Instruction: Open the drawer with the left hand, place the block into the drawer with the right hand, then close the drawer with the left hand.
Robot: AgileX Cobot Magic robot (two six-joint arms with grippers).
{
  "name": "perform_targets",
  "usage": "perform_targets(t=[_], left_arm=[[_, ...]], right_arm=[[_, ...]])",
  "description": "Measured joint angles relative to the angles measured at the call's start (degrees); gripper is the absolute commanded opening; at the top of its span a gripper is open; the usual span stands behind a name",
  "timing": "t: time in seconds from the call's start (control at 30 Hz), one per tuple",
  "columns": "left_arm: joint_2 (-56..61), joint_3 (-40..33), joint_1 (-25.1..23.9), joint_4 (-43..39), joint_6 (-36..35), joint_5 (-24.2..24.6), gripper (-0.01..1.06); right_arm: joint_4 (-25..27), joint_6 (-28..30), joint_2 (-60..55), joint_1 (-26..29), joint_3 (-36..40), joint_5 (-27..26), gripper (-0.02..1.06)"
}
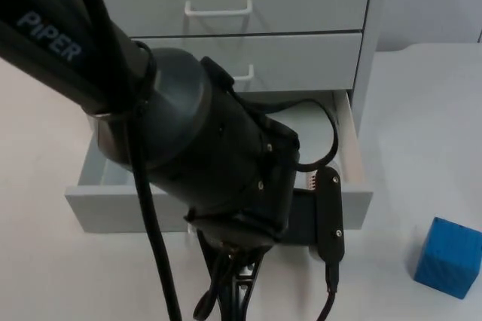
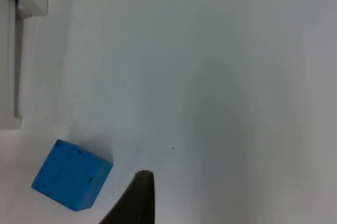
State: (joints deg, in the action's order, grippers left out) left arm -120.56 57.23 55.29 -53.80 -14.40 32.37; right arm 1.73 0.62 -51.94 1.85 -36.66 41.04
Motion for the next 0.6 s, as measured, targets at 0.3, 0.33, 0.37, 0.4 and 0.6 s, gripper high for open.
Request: perform_targets(t=[0.3, 0.33, 0.37, 0.4, 0.6], left_arm=[[0.44, -1.01, 0.75, 5.40, 0.35, 0.81, 0.70], [0.44, -1.01, 0.75, 5.40, 0.35, 0.81, 0.72], [0.57, -1.01, 0.88, 5.91, 0.35, 1.22, 0.72], [0.84, -1.01, 0.88, 6.23, 0.35, 1.48, 0.72], [2.07, -1.46, 0.88, 7.15, 0.46, 2.22, 0.72]], right_arm=[[0.00, 0.00, 0.00, 0.00, 0.00, 0.00, 1.05], [0.00, 0.00, 0.00, 0.00, 0.00, 0.00, 1.05], [0.00, 0.00, 0.00, 0.00, 0.00, 0.00, 1.05], [0.00, 0.00, 0.00, 0.00, 0.00, 0.00, 1.05], [0.00, 0.00, 0.00, 0.00, 0.00, -0.05, 1.05]])
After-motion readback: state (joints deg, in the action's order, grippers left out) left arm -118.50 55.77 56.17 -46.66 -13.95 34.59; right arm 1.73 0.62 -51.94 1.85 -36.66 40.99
